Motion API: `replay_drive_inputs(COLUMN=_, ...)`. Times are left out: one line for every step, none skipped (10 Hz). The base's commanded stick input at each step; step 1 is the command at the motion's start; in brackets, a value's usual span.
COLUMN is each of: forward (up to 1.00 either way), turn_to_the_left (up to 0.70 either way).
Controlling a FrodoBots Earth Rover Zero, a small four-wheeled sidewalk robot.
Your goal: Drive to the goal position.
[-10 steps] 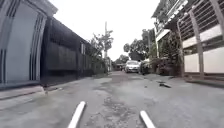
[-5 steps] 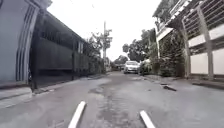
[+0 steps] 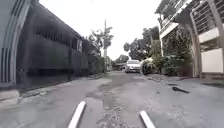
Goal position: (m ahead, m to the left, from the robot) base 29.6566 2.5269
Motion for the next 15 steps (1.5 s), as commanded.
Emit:
replay_drive_inputs(forward=0.85, turn_to_the_left=0.00)
replay_drive_inputs(forward=0.85, turn_to_the_left=0.00)
replay_drive_inputs(forward=0.85, turn_to_the_left=0.00)
replay_drive_inputs(forward=0.85, turn_to_the_left=0.00)
replay_drive_inputs(forward=0.85, turn_to_the_left=0.00)
replay_drive_inputs(forward=0.85, turn_to_the_left=0.02)
replay_drive_inputs(forward=0.85, turn_to_the_left=0.08)
replay_drive_inputs(forward=0.85, turn_to_the_left=0.03)
replay_drive_inputs(forward=0.85, turn_to_the_left=-0.25)
replay_drive_inputs(forward=0.85, turn_to_the_left=-0.34)
replay_drive_inputs(forward=0.85, turn_to_the_left=-0.34)
replay_drive_inputs(forward=0.85, turn_to_the_left=-0.34)
replay_drive_inputs(forward=0.85, turn_to_the_left=-0.29)
replay_drive_inputs(forward=0.85, turn_to_the_left=0.02)
replay_drive_inputs(forward=0.85, turn_to_the_left=0.02)
